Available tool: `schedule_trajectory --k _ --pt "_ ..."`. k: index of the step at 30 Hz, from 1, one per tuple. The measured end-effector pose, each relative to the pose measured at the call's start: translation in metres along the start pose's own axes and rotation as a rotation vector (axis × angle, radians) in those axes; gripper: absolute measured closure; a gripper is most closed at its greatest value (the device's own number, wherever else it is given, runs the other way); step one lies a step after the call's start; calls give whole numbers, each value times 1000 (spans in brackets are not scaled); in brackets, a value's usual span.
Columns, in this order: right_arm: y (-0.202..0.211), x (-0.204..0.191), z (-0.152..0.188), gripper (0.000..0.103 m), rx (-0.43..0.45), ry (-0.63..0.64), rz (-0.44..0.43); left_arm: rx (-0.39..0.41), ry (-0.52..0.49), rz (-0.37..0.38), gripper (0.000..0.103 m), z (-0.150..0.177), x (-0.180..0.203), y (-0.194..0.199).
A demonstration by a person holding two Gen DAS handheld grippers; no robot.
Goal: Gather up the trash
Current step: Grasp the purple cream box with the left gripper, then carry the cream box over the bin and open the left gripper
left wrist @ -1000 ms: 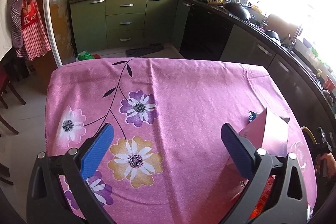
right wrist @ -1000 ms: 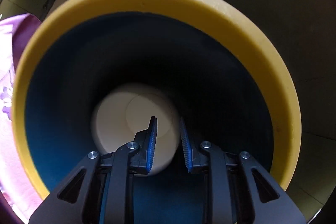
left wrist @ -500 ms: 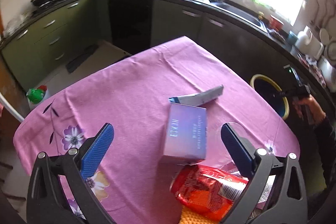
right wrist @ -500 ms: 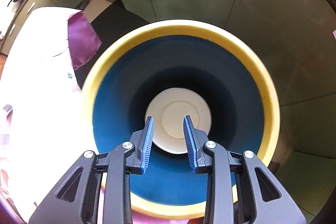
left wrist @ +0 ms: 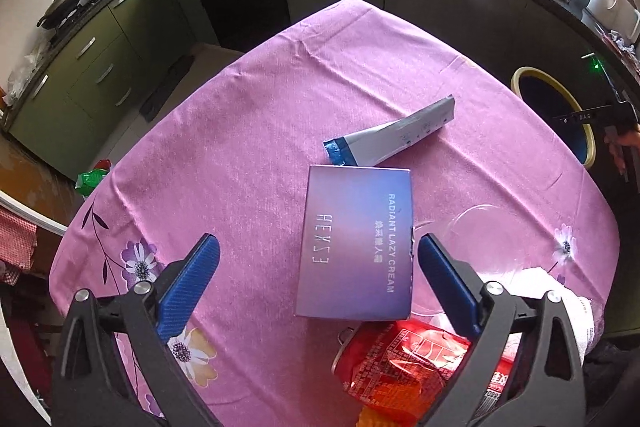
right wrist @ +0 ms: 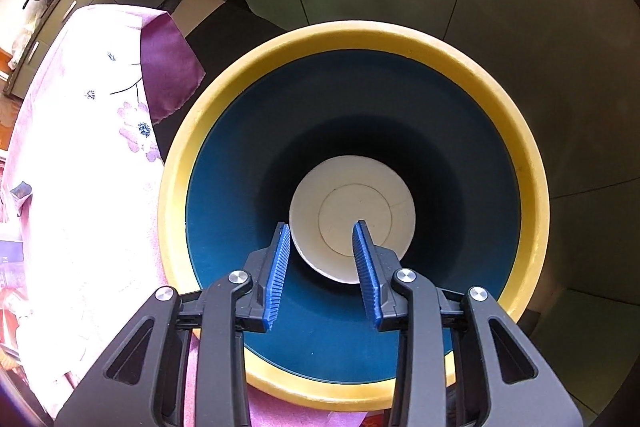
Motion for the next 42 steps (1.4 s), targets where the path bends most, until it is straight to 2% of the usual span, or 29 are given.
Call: schedule_trajectory --k 2,6,8,10,20,25,30,34,38,42 --pt "-3 -1 0 68 -4 -1 -5 -27 7 14 20 2 0 -5" --pt "-9 -4 0 68 -7 0 -11 -74 -12 17 23 7 3 -17" --pt "-10 -4 0 68 -7 0 -13 -87 -7 30 32 9 3 -21" --pt "-11 -4 0 68 -6 0 -16 -90 9 48 50 9 2 -22" --pt "-6 -7 3 68 12 5 -53 29 25 15 51 -18 -12 17" --pt "6 -3 8 68 37 5 -84 90 -13 -4 51 -42 3 51" --pt "28 9 12 68 95 3 -102 126 -72 86 51 -68 65 82" --pt "54 24 18 68 158 9 -102 112 -136 219 51 -83 146 87" --pt "82 47 26 68 225 10 -90 76 -208 357 51 -102 243 72" --pt "104 76 39 68 268 -19 -107 43 -287 402 51 -119 325 38"
Point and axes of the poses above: each gripper's, at about its wrist camera, not at the fingertips, and y roughly against the way its jaws point, x to its right, z to its underside, the point moved 5 cm from there along -y, roughly the way its jaws point, and after that the axes turned 11 degrees about x, right-handed, at the moved point
